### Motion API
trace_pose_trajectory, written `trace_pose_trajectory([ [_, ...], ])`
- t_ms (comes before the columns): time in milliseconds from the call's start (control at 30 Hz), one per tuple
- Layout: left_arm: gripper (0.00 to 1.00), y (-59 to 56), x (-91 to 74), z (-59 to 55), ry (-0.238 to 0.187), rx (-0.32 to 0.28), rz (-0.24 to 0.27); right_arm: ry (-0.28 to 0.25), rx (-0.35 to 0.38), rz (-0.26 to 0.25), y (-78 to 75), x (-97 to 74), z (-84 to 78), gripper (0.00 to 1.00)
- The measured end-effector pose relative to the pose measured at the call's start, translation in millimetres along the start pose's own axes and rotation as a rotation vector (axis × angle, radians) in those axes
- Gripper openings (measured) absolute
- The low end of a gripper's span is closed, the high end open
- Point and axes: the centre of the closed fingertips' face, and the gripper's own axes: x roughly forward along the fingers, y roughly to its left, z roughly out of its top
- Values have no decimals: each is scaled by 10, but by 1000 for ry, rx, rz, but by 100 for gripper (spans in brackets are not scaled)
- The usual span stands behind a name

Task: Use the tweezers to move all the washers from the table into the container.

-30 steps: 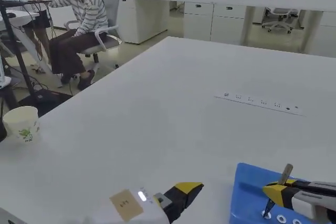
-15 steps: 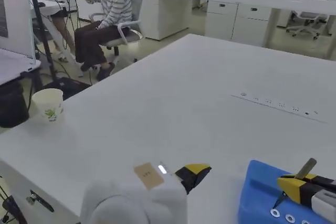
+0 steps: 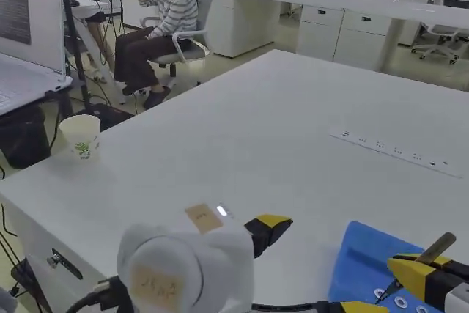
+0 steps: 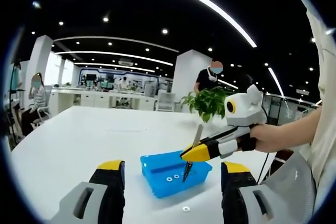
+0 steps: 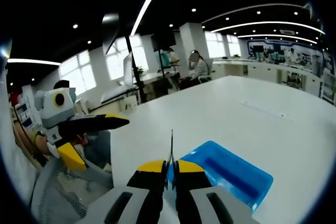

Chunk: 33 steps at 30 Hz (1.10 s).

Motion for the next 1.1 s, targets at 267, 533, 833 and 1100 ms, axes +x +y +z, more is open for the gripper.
trace_pose_trajectory([
  [267, 83, -95, 16, 50, -33, -6, -45, 46, 28, 26, 95, 83, -313, 4],
  [533, 87, -219, 35, 73, -48, 1, -102, 84, 41, 67, 191, 164, -556, 4],
  [833, 89, -214, 46, 58, -38, 32, -93, 99, 33, 78, 184, 197, -639, 4],
  [1100, 89, -209, 50, 36, -25, 44, -92, 100, 23, 97, 208, 219, -647, 4],
])
